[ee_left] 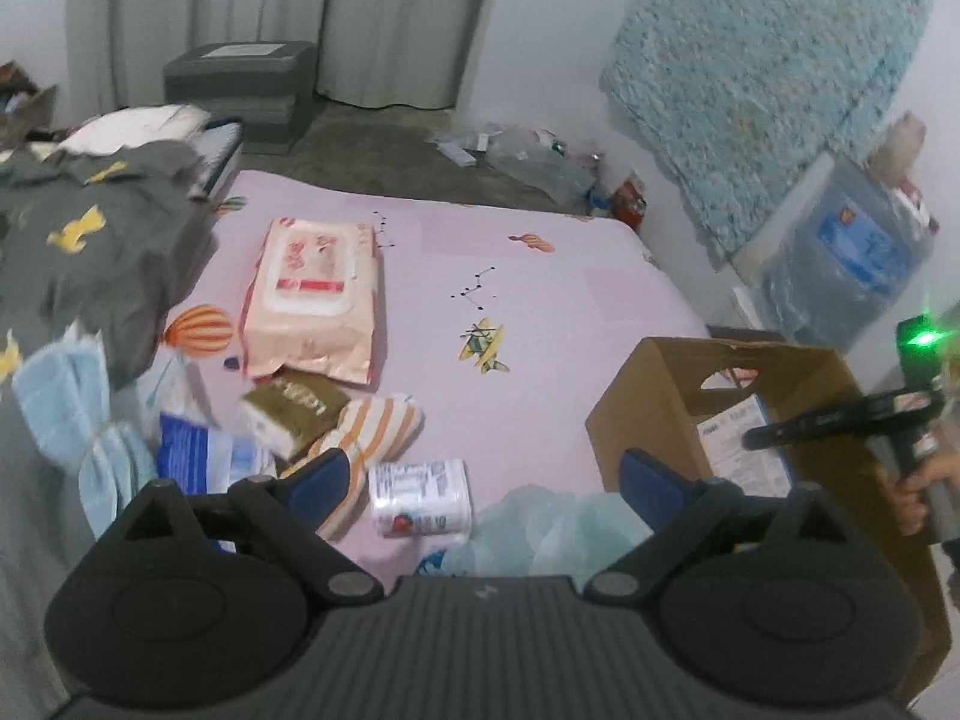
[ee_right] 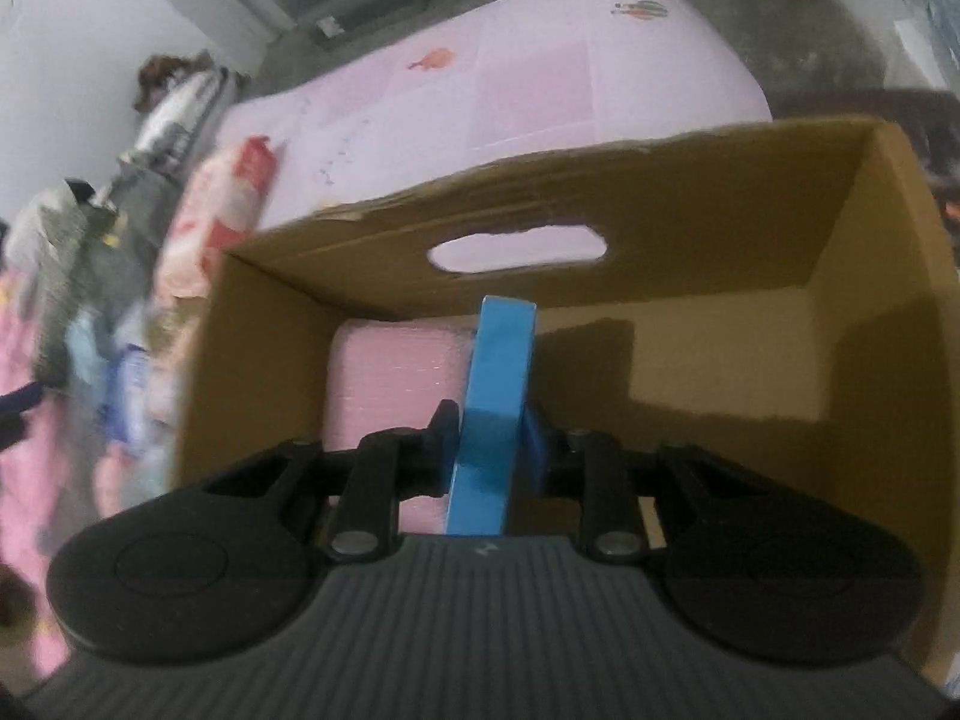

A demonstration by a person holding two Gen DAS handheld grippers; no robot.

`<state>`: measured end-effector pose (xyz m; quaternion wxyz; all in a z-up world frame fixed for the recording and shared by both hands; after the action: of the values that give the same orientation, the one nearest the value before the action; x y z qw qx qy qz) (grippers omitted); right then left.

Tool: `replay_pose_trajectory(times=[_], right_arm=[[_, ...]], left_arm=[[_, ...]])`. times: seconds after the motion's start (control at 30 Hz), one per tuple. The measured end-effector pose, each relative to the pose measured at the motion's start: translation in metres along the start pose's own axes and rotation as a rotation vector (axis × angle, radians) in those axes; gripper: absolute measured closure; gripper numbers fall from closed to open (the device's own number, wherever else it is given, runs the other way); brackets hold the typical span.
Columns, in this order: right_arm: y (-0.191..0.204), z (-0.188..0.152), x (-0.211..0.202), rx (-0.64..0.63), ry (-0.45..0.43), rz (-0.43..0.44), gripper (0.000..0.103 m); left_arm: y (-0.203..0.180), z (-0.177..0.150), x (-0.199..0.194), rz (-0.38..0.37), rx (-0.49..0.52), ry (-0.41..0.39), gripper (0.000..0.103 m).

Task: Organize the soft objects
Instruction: 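Carry the blue-and-white box with the right tool into the cardboard box, then reach the right tool back to the bed and grasp the cotton swab bag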

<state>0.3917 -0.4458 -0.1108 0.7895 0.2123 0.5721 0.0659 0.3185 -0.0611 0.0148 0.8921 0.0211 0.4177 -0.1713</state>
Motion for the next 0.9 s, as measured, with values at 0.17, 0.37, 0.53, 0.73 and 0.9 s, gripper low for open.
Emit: replay_pose_trajectory(times=[0.17, 0.37, 0.53, 0.73, 0.9], right_arm=[[-0.011, -0.003, 0.005, -0.101, -0.081, -0.173, 0.061], [-0.029, -0.018, -0.007, 0.016, -0.137, -0.195, 0.058], [-0.025, -0.038, -0.02, 0.072, -0.141, -0.161, 0.04], [-0.034, -0.05, -0.001, 0.166, -0.111, -0.147, 0.043], [-0.023, -0.044, -0.001, 0.179, -0.153, -0.143, 0.057]], left_arm=[[0.003, -0.016, -0.009, 0.011, -0.024, -0.046, 0.005], [0.003, -0.042, -0.017, 0.045, 0.013, -0.04, 0.005], [0.004, -0.06, -0.027, 0.065, 0.069, -0.048, 0.005], [0.009, -0.079, -0.038, 0.083, 0.06, -0.073, 0.005], [0.013, -0.094, -0.045, 0.106, 0.07, -0.074, 0.005]])
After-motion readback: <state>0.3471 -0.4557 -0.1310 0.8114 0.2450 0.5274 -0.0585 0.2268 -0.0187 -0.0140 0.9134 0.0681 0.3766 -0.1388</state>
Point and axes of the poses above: each gripper's, at about its wrist camera, not at the fingertips, and x roughly the way its jaws point, y to its left, z to its top, the point moved 7 cm from there along x, roughly the way its jaws point, and after that the axes turned 11 degrees about x, right-handed, at the moved point
